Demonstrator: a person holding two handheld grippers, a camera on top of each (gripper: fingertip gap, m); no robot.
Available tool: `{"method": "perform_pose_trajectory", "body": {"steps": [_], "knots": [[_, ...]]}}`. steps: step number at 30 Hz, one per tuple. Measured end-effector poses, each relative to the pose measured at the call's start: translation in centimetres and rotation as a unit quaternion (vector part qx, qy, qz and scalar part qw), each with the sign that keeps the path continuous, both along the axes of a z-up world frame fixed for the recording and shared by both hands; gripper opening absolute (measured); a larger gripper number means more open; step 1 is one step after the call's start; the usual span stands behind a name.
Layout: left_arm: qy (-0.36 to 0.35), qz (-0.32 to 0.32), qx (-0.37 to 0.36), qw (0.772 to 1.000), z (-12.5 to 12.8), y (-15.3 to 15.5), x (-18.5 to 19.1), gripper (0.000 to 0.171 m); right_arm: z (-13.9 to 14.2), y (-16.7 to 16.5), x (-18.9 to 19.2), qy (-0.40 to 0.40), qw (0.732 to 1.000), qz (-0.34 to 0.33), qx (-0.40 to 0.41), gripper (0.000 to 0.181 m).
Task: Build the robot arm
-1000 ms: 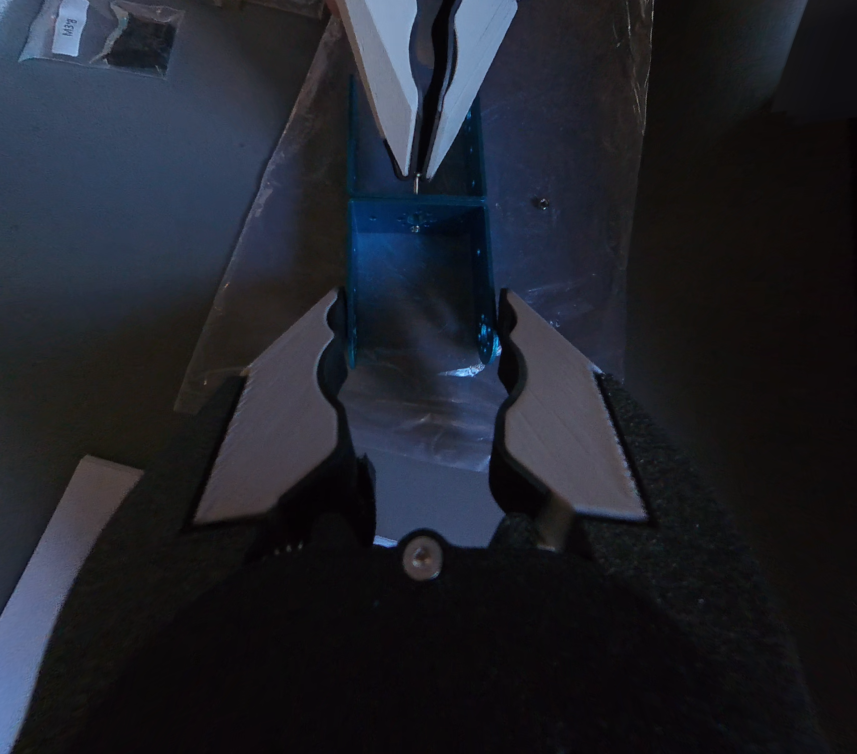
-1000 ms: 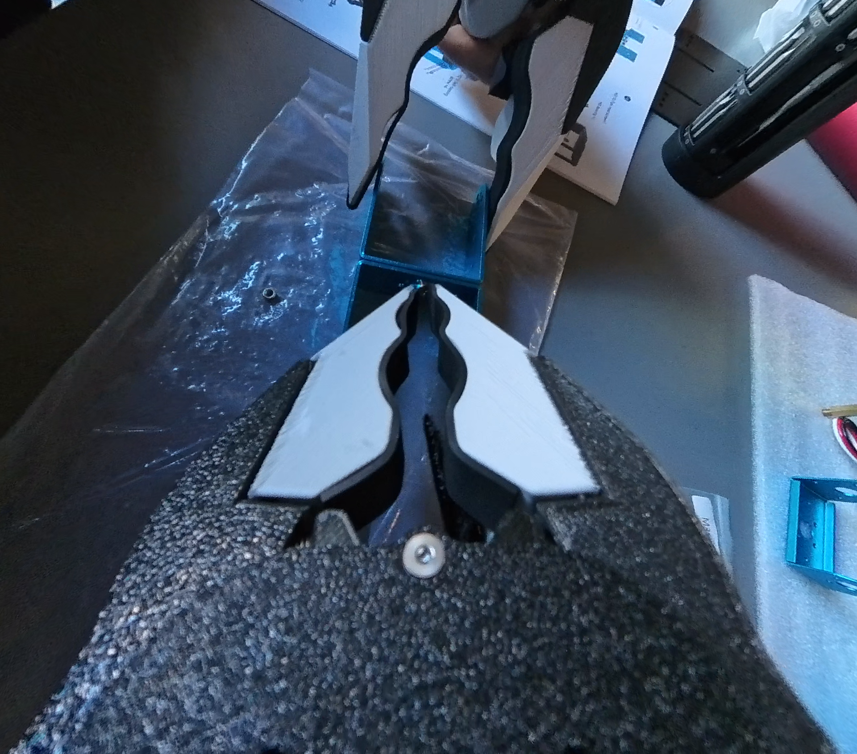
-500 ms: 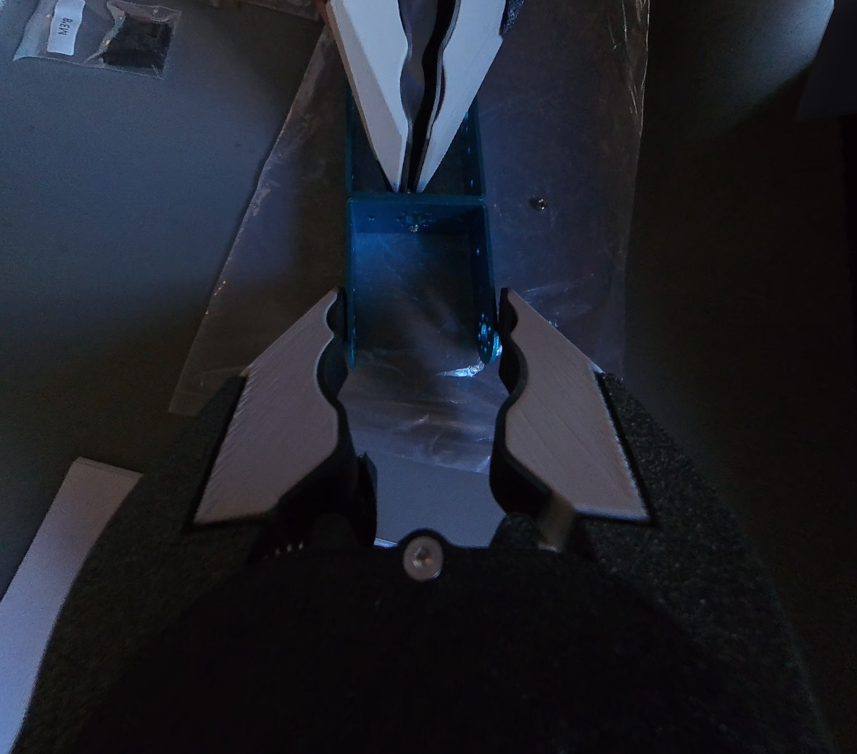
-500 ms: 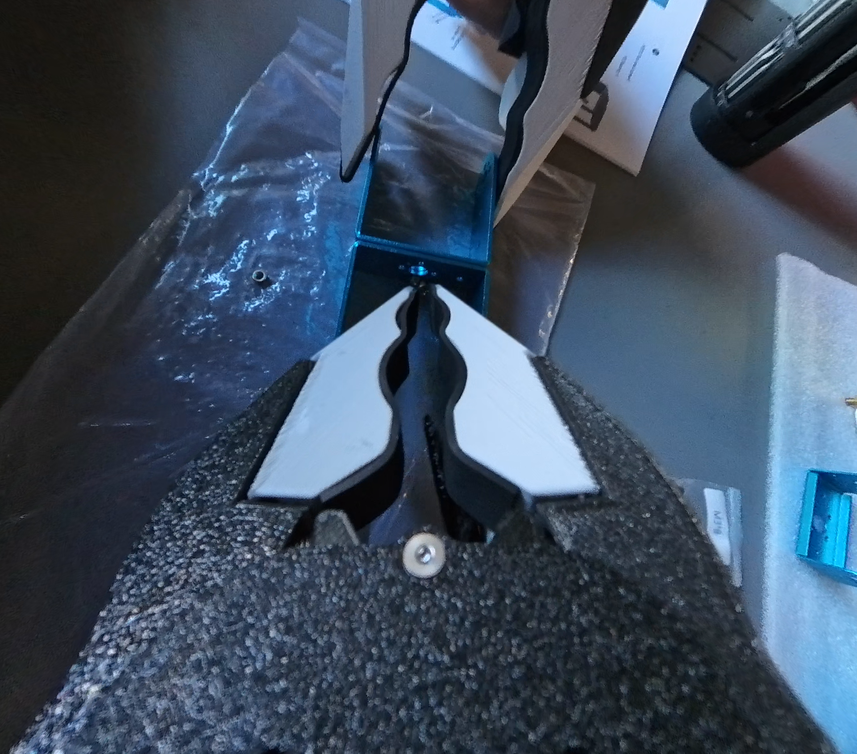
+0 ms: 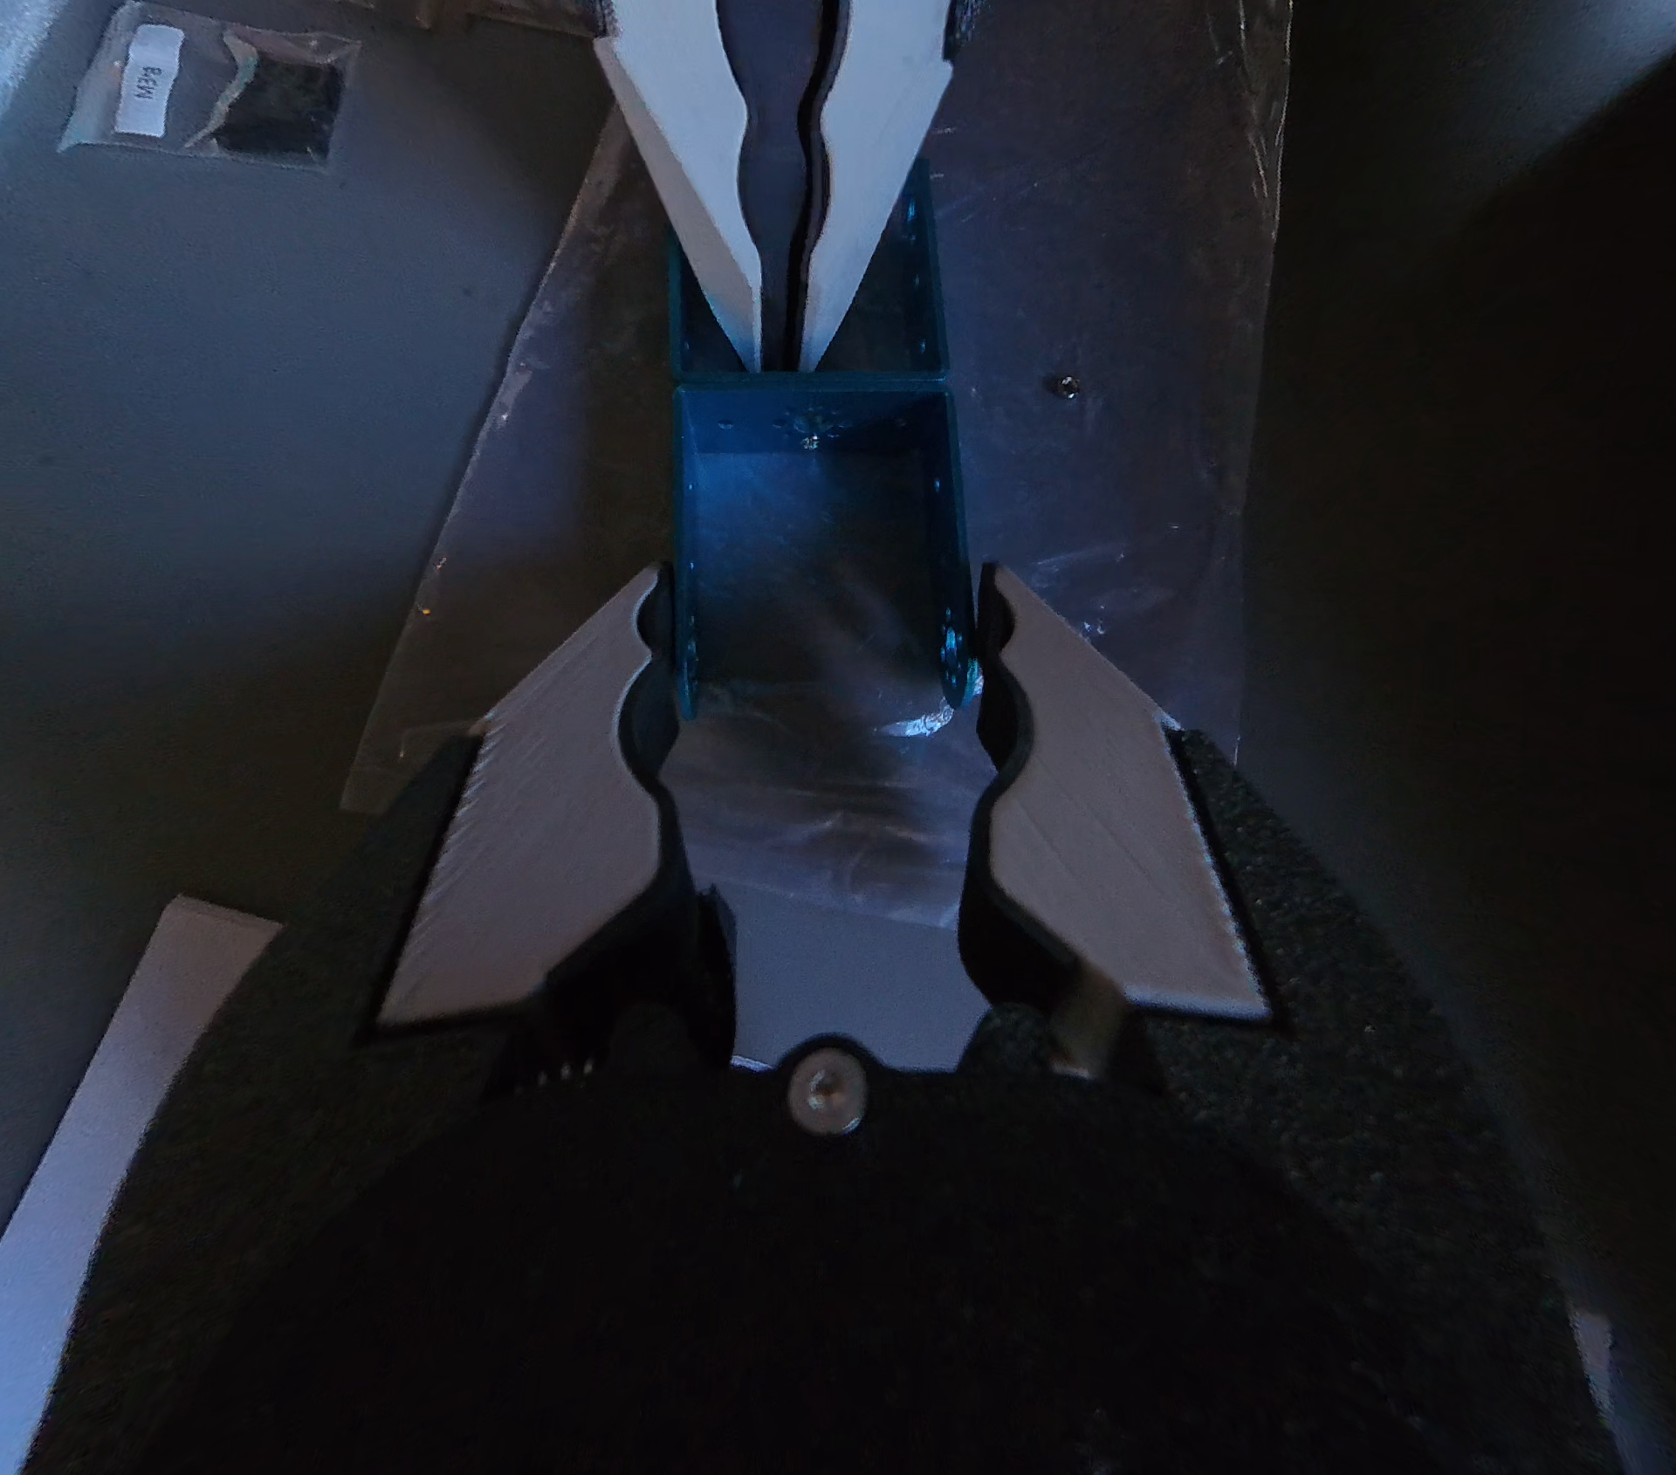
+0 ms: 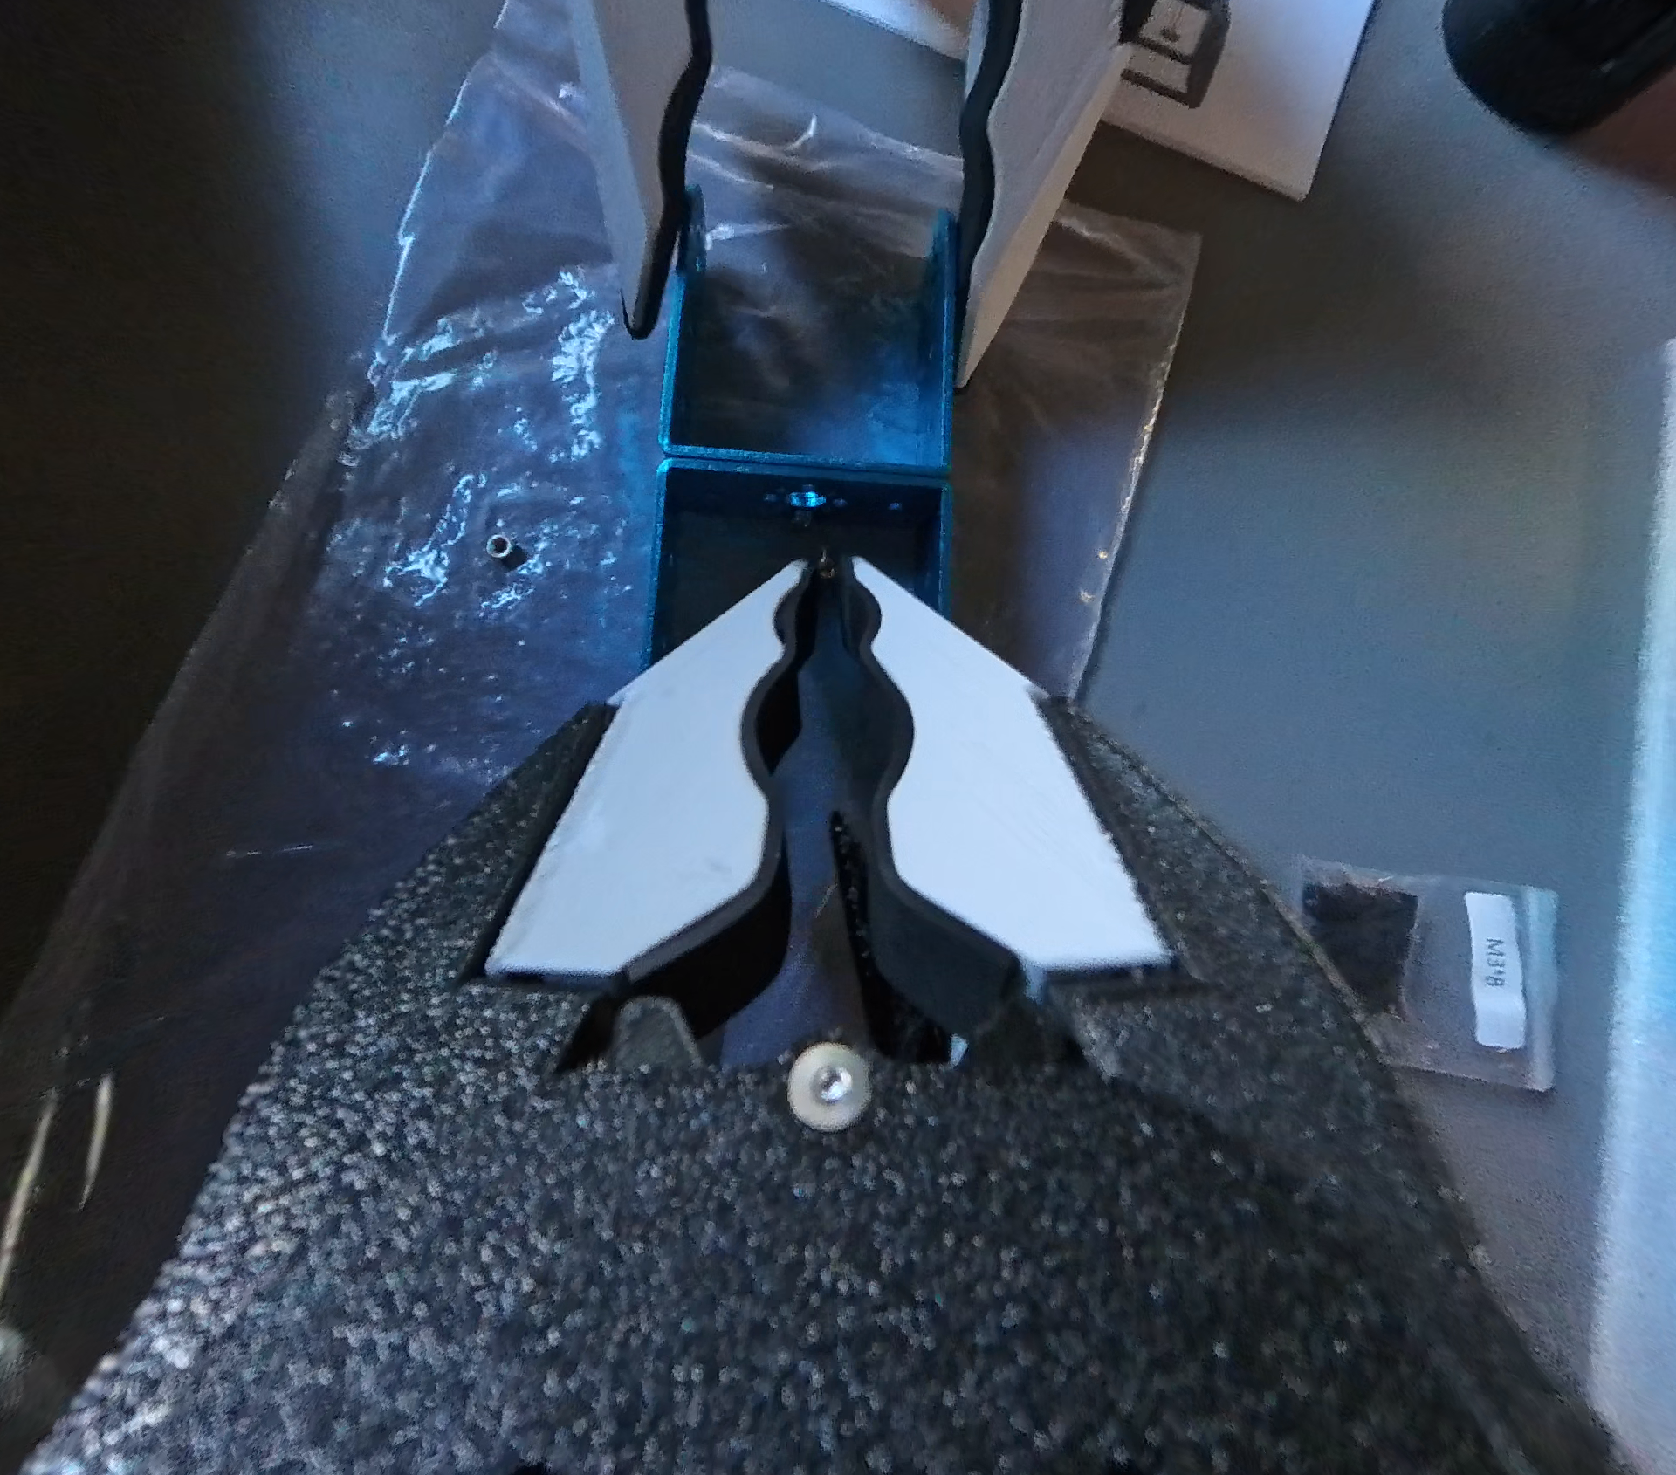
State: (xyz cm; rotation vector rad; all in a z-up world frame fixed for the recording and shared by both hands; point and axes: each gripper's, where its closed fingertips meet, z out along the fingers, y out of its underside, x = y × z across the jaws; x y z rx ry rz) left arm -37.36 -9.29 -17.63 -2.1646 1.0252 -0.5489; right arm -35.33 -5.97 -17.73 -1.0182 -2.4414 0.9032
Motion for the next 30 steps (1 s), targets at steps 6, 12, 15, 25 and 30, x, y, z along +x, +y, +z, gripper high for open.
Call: {"method": "perform_pose_trajectory", "body": {"steps": [6,12,15,25,30], "knots": [[0.007,0.0,0.006,1.0,-0.1,0.0,0.0,0.066,2.5,-0.7,0.1,0.029,0.997,0.015,-0.077,0.003],[0.006,0.0,0.006,1.0,-0.1,0.0,0.0,0.066,2.2,-0.8,-0.1,0.031,0.996,0.014,-0.081,0.003],[0.006,0.0,0.006,1.0,-0.1,0.0,0.0,0.066,2.1,-1.0,0.0,0.027,0.996,0.015,-0.083,0.003],[0.005,0.0,0.005,1.0,-0.1,0.0,0.0,0.066,1.7,-1.1,-0.1,0.024,0.996,0.016,-0.079,0.004],[0.005,0.0,0.005,1.0,-0.1,0.0,0.0,0.066,2.2,-1.0,-0.1,0.027,0.995,0.012,-0.093,0.003]]}}
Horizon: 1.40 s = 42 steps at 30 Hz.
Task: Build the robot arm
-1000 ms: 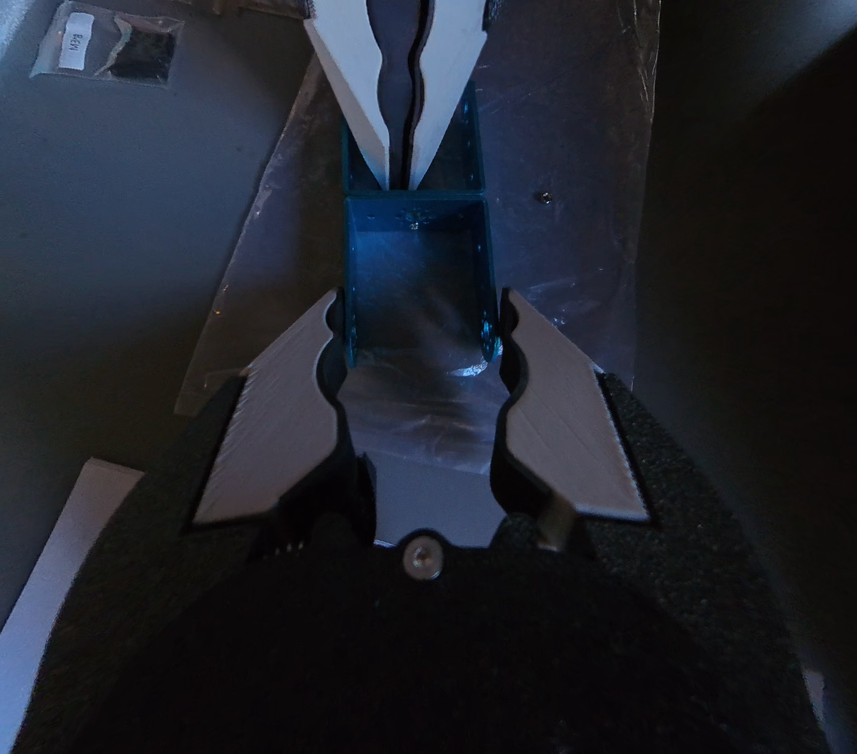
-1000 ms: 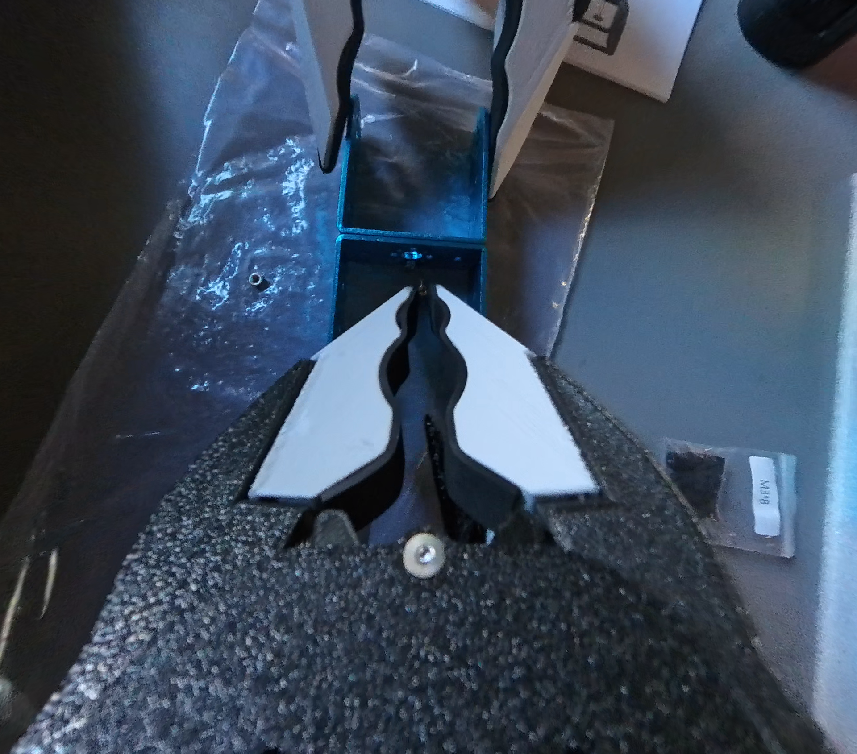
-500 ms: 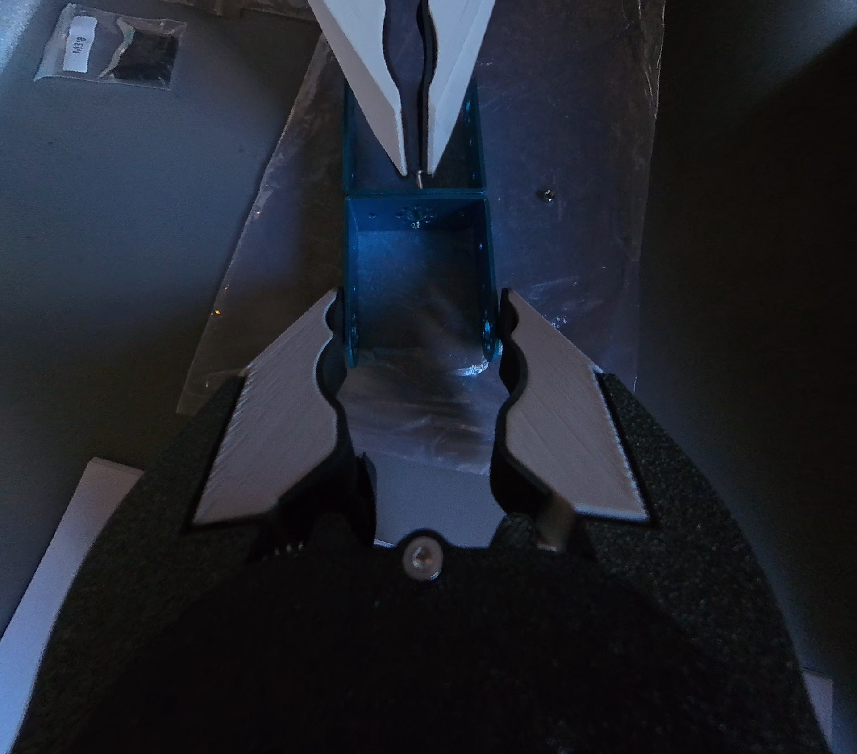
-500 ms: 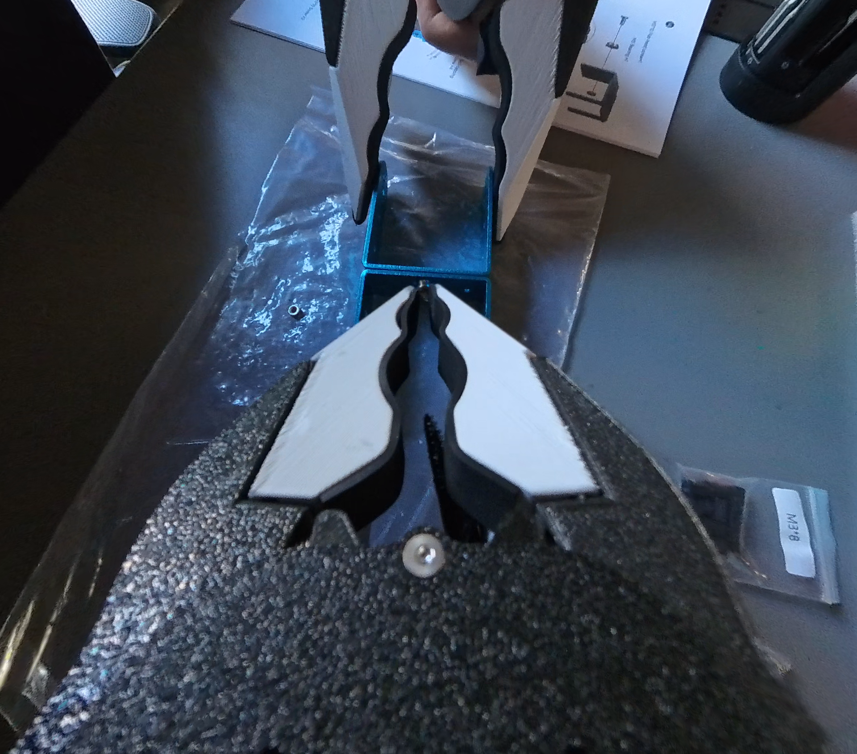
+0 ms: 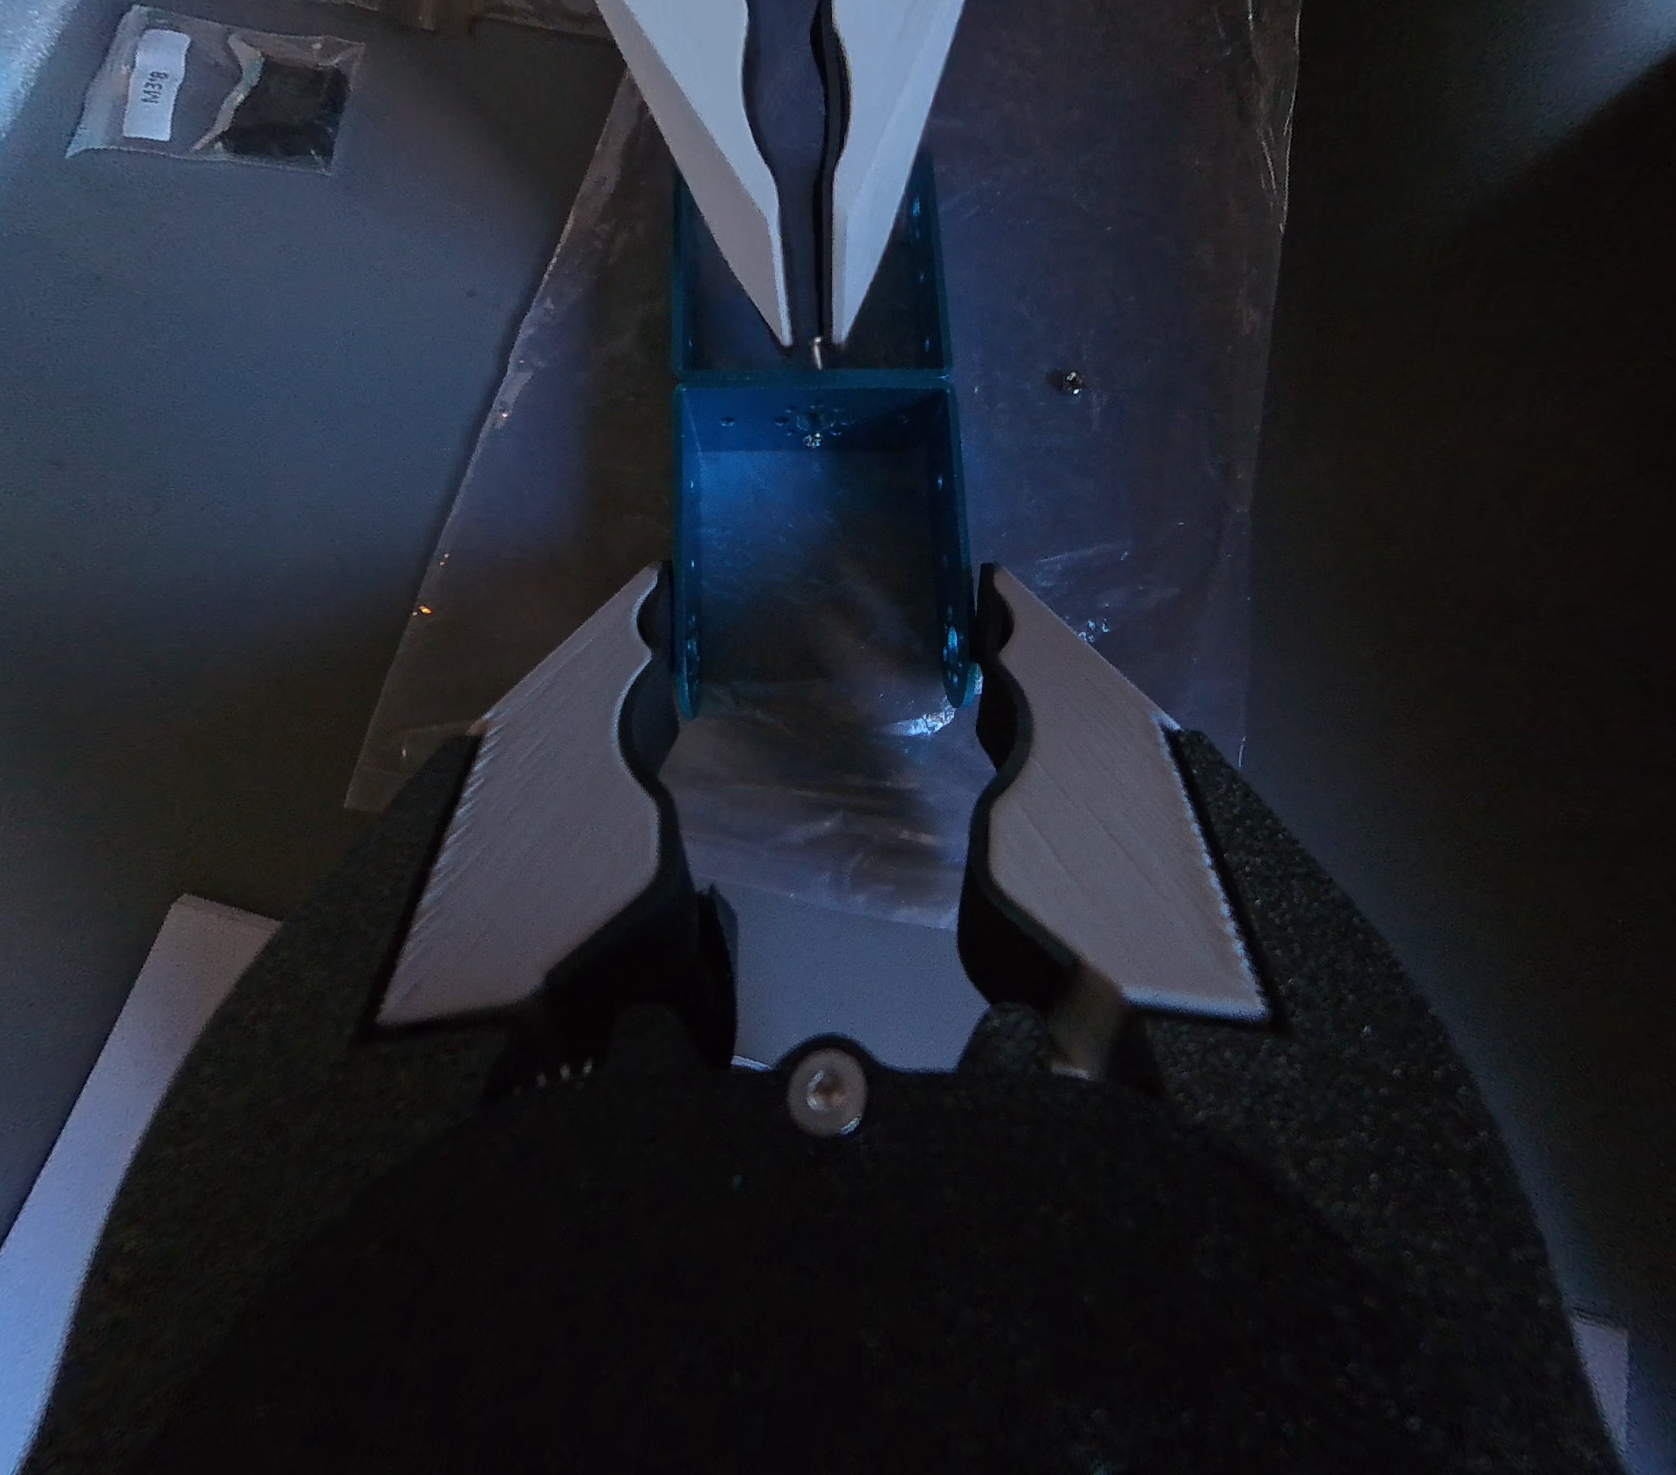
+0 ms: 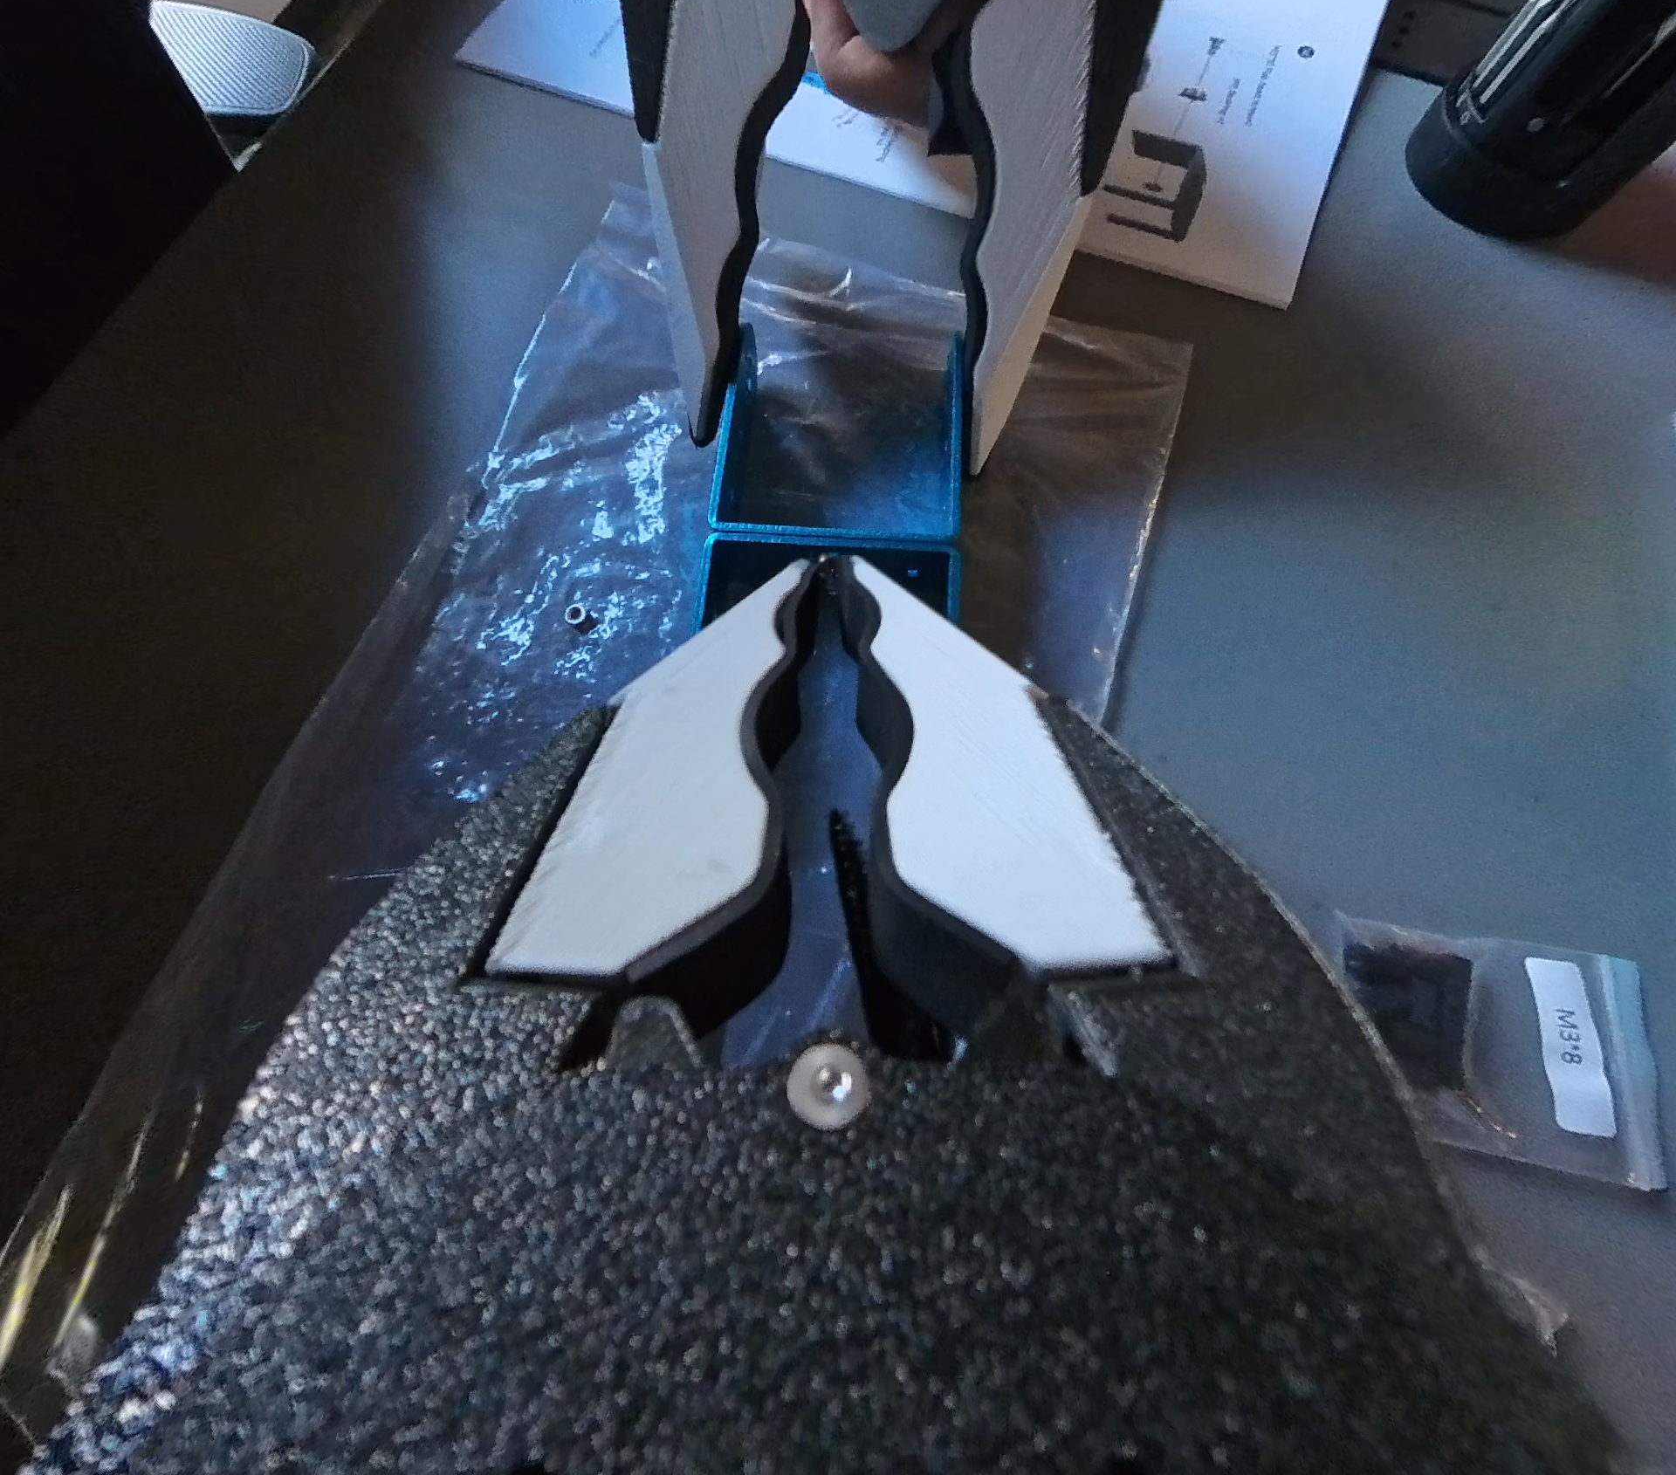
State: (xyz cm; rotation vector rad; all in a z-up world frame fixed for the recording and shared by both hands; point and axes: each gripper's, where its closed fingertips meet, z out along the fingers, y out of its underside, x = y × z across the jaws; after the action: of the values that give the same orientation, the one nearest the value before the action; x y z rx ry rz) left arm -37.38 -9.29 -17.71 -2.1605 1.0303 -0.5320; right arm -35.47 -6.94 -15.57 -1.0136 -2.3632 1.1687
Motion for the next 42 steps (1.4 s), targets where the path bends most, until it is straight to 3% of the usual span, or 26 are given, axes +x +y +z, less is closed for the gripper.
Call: {"method": "perform_pose_trajectory", "body": {"steps": [8,11,17,24,33,37,42], "knots": [[0.004,0.001,0.003,1.0,0.0,0.0,0.0,0.066,-0.1,0.0,0.3,-0.009,1.0,0.004,0.008,0.003],[0.012,0.009,0.016,1.0,0.2,0.3,0.4,0.079,0.3,0.4,0.4,-0.008,1.0,-0.005,0.004,0.004],[0.015,0.022,0.051,0.998,1.3,1.8,1.9,0.082,0.0,0.9,0.8,-0.008,1.0,-0.009,0.004,0.004],[0.025,0.004,0.046,0.999,0.4,2.4,2.5,0.067,0.6,1.4,1.3,0.004,1.0,-0.012,0.001,0.004],[0.019,0.012,0.095,0.995,1.6,3.3,3.2,0.065,1.2,1.4,1.0,0.015,0.999,-0.024,-0.026,0.004],[0.023,0.016,0.07,0.997,0.9,2.9,2.8,0.064,1.7,1.6,0.9,0.015,0.999,-0.031,-0.04,0.004],[0.024,0.027,0.052,0.998,0.5,3.1,2.7,0.064,0.3,1.2,1.0,-0.002,1.0,-0.025,-0.011,0.004]]}}
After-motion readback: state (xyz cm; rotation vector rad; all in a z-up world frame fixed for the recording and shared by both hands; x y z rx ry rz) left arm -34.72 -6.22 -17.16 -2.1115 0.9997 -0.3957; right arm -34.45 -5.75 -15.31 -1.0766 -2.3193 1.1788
